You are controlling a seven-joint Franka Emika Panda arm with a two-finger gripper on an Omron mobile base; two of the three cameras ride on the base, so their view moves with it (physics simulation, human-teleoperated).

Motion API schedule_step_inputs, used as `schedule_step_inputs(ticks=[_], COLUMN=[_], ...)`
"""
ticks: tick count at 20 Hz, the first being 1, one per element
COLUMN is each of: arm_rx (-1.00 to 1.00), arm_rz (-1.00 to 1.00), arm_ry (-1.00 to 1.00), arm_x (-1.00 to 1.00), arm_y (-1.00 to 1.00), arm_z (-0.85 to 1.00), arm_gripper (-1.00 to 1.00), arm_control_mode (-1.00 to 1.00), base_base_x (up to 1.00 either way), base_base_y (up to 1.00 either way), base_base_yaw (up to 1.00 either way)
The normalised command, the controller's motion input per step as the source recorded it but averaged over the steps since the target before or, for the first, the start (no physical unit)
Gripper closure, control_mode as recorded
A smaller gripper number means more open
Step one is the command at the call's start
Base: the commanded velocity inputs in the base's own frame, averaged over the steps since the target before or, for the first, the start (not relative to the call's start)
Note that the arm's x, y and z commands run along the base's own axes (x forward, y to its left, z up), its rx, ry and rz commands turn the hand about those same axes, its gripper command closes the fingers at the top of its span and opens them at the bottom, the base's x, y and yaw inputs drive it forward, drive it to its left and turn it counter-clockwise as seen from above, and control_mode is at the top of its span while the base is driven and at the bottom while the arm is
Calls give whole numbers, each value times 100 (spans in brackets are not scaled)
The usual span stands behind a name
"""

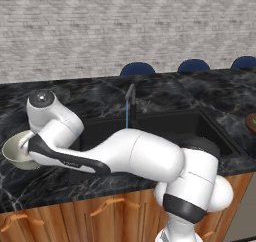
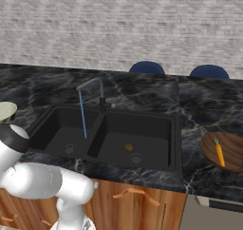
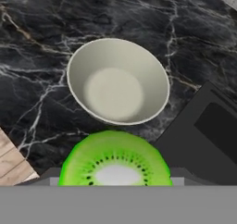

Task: Pick the kiwis from the sink and place them in one bowl. Place the carrot in the other bowl. Then turn off the sink faucet.

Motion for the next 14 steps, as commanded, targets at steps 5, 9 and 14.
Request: schedule_step_inputs(ticks=[5, 9, 14], arm_rx=[0, 0, 0], arm_rz=[0, -2, -3], arm_ry=[0, 0, 0], arm_x=[25, 29, 20], arm_y=[21, 14, 21], arm_z=[-5, -11, -29], arm_gripper=[100, 100, 100], arm_control_mode=[-100, -100, -100], base_base_x=[0, 0, 0], base_base_y=[0, 0, 0], base_base_yaw=[0, 0, 0])
